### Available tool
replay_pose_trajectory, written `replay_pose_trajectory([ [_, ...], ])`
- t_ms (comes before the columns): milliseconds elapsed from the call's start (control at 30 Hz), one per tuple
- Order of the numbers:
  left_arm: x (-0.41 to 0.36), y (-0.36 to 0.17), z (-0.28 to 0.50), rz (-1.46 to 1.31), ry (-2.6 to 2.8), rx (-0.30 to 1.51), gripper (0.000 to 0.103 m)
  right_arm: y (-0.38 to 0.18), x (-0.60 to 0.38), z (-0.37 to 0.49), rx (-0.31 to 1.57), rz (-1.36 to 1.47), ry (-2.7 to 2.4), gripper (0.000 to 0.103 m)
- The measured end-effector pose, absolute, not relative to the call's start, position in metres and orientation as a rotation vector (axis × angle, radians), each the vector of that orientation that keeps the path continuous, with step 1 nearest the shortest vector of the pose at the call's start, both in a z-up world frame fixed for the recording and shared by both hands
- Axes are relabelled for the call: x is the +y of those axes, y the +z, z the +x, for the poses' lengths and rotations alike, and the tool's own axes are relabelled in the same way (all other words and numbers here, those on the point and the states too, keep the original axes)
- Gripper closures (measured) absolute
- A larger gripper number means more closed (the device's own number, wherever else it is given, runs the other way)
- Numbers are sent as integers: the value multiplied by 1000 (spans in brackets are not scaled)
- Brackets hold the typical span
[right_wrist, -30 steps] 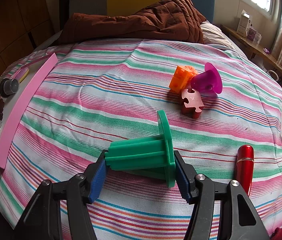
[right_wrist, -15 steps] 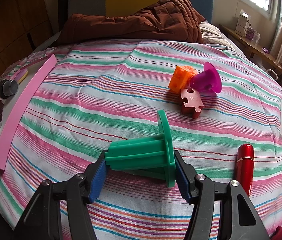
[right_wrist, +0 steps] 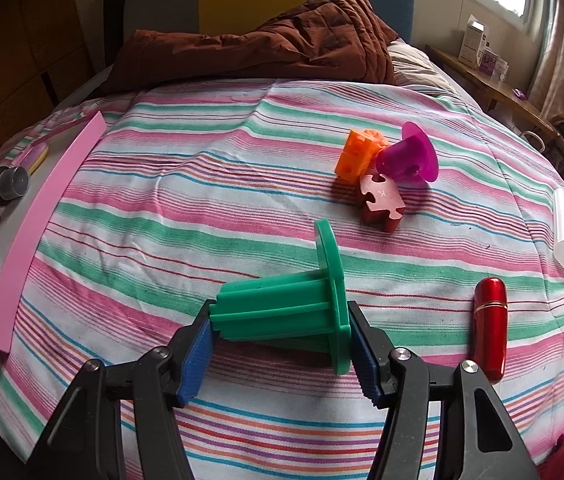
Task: Organize rigid objects
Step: 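Withdraw the open left tool from the device in the tray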
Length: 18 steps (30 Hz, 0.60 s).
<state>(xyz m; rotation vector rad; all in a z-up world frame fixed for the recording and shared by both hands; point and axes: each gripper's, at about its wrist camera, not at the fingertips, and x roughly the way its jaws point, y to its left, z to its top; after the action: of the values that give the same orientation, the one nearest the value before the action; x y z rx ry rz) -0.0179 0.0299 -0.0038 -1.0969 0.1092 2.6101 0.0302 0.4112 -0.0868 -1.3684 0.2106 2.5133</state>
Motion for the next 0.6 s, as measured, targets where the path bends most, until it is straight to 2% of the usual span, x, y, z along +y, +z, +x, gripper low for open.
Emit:
replay_pose_trajectory([
  [600, -12, -13, -19, -1168, 2650, 17, 49, -76, 324, 0, 147, -1432, 2647, 41],
])
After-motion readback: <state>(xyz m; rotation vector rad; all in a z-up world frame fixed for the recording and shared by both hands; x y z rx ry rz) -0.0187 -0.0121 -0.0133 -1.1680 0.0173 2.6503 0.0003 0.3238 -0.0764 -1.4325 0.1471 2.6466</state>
